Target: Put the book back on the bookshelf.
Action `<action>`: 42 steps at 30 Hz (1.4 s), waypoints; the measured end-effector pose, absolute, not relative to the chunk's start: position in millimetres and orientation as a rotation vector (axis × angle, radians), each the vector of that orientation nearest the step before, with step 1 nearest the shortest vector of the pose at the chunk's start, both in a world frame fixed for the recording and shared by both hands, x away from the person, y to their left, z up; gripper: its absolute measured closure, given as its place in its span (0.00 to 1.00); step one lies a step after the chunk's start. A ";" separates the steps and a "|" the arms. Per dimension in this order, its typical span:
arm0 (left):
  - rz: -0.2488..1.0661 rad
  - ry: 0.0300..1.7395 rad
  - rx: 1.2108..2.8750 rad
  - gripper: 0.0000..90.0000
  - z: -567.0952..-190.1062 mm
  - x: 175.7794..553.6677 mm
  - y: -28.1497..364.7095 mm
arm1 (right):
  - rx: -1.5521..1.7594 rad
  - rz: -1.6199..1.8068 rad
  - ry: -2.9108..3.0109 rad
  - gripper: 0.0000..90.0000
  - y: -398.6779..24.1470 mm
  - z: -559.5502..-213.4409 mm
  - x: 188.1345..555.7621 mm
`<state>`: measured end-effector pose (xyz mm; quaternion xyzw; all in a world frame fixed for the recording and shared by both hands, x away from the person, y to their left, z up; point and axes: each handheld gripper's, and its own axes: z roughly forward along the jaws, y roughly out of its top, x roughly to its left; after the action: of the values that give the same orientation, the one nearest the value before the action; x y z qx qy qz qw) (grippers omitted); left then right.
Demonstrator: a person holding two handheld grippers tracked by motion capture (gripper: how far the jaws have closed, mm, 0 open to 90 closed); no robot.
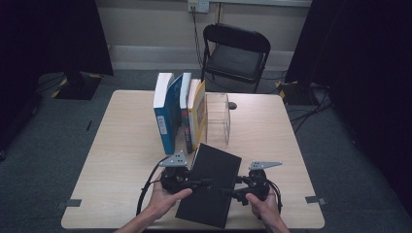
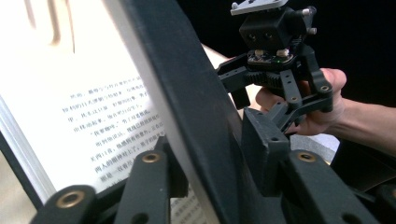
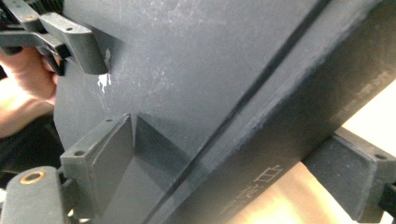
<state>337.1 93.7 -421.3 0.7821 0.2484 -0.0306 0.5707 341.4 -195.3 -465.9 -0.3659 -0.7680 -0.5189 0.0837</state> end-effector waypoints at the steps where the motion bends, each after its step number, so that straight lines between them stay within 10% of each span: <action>1: -0.064 0.568 1.810 0.75 -418.3 336.2 94.0 | -1.090 -1.567 -2.324 0.13 -195.0 -460.7 339.9; 18: -0.002 0.459 1.895 0.75 -417.5 313.0 123.2 | -0.917 -1.794 -2.486 0.45 -196.5 -420.4 315.7; 42: 0.151 0.642 1.934 0.52 -437.2 287.5 166.3 | -0.703 -1.769 -2.497 0.48 -170.0 -404.3 313.4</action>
<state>287.5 166.3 -437.2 0.8074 0.2681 0.0629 0.5218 313.4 -170.0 -404.3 -0.2238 -0.7953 -0.5634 0.0008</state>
